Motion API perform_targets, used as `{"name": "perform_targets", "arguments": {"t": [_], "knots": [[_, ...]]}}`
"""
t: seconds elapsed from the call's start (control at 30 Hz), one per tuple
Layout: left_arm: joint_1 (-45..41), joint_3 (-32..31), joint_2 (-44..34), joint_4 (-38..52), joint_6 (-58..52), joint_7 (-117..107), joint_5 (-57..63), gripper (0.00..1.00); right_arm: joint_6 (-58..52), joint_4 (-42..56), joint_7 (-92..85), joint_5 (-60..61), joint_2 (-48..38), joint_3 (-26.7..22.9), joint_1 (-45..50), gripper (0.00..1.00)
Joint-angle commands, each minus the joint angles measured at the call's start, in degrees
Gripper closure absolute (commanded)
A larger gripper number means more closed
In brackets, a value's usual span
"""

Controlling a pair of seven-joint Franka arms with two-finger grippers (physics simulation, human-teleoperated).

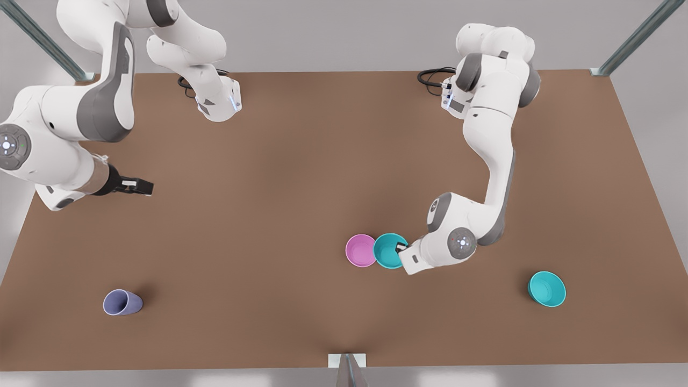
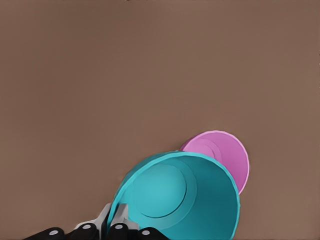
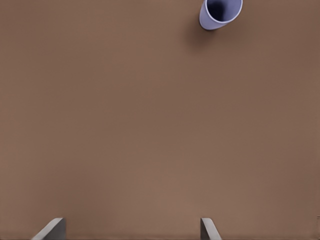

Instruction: Stack the blue bowl on the pink bowl

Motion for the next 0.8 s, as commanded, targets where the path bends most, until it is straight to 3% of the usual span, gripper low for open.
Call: {"name": "perform_targets", "arguments": {"t": [0.0,0.73,0.77], "knots": [[-1.0,0.0,2.4,3.6,-1.0,-37.8,-0.3,0.79,-0.2,-0.1,-6.1,-0.1,-0.1,0.0,-0.2,0.00],[-5.3,-0.8,6.4,4.7,-1.5,-41.1,-2.8,0.79,-0.2,0.0,-7.4,0.2,0.5,0.0,-0.8,0.00],[-5.3,-0.8,6.4,4.6,-1.3,-40.9,-2.8,0.59,-0.2,0.0,-7.4,0.1,0.5,0.0,-0.7,0.00]]}}
